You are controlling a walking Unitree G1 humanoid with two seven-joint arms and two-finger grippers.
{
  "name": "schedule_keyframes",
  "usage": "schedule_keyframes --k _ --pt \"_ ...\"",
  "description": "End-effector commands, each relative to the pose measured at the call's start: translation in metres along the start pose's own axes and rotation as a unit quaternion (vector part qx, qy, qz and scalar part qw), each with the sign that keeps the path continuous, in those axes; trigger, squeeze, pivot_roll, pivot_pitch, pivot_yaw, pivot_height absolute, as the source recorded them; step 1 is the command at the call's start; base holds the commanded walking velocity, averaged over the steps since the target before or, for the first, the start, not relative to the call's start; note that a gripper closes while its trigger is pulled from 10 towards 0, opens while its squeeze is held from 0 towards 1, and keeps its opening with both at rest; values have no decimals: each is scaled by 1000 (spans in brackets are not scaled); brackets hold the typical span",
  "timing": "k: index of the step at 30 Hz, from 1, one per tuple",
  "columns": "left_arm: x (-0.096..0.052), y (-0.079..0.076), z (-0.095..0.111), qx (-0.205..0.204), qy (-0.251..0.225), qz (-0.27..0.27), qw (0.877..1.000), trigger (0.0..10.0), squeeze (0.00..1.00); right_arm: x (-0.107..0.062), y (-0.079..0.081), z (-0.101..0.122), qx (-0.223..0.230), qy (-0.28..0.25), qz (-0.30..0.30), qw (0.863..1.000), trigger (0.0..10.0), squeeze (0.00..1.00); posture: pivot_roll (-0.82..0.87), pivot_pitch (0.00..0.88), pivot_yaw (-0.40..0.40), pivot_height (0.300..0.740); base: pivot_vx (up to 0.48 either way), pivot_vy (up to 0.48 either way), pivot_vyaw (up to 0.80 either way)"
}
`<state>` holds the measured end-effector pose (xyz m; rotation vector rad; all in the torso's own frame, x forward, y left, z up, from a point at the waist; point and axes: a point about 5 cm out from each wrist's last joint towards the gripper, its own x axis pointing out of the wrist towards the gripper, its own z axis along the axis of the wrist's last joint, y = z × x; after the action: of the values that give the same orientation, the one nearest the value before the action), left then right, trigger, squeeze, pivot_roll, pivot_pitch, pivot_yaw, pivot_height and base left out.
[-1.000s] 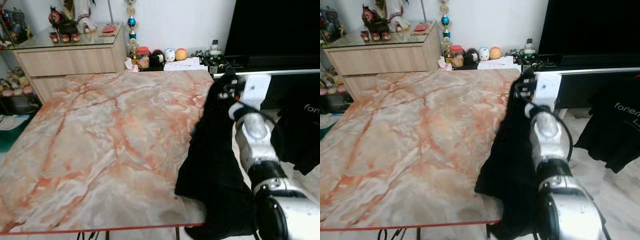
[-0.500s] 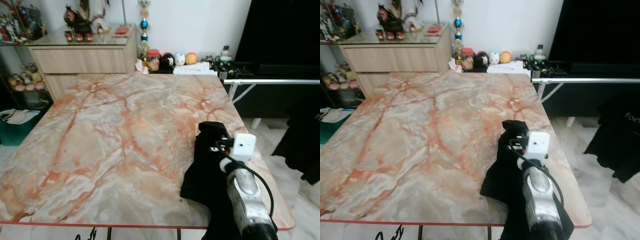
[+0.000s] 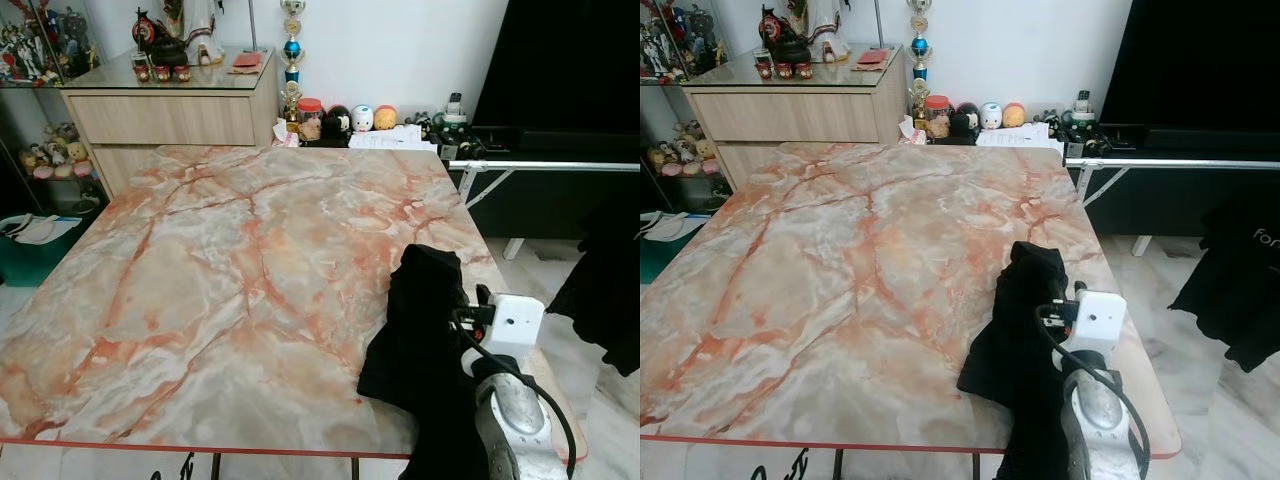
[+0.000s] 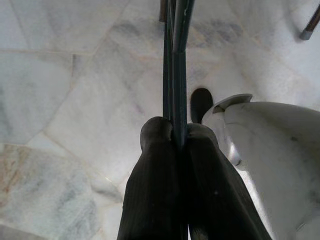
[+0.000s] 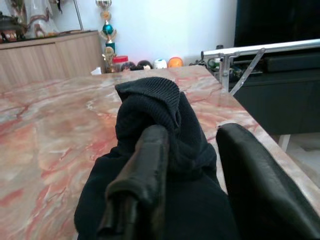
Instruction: Hang hanger
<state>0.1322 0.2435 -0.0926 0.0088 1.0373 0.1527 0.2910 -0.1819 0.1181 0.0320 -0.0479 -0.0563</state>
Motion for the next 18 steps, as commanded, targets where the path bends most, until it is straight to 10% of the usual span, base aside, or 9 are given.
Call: schedule_keyframes --k 1,2,3,4,18 --pt "-2 10 -5 1 10 6 1000 10000 0 -3 2 8 7 -21 0 1000 10000 984 5 0 15 740 0 0 0" --pt "-2 10 -5 1 10 6 1000 10000 0 -3 2 8 7 -21 0 1000 10000 984 5 0 15 740 0 0 0" --pt "-3 12 -5 2 10 7 1000 10000 0 -4 2 10 7 -28 -6 1000 10000 227 7 0 14 740 0 0 0" --pt "-3 13 -5 4 10 9 1000 10000 0 -4 1 12 7 -32 -11 999 10000 0 7 0 14 740 0 0 0" --pt "-3 10 -10 26 20 3 999 10000 0 -6 -2 33 23 -86 -37 995 10000 0 8 10 11 740 0 0 0"
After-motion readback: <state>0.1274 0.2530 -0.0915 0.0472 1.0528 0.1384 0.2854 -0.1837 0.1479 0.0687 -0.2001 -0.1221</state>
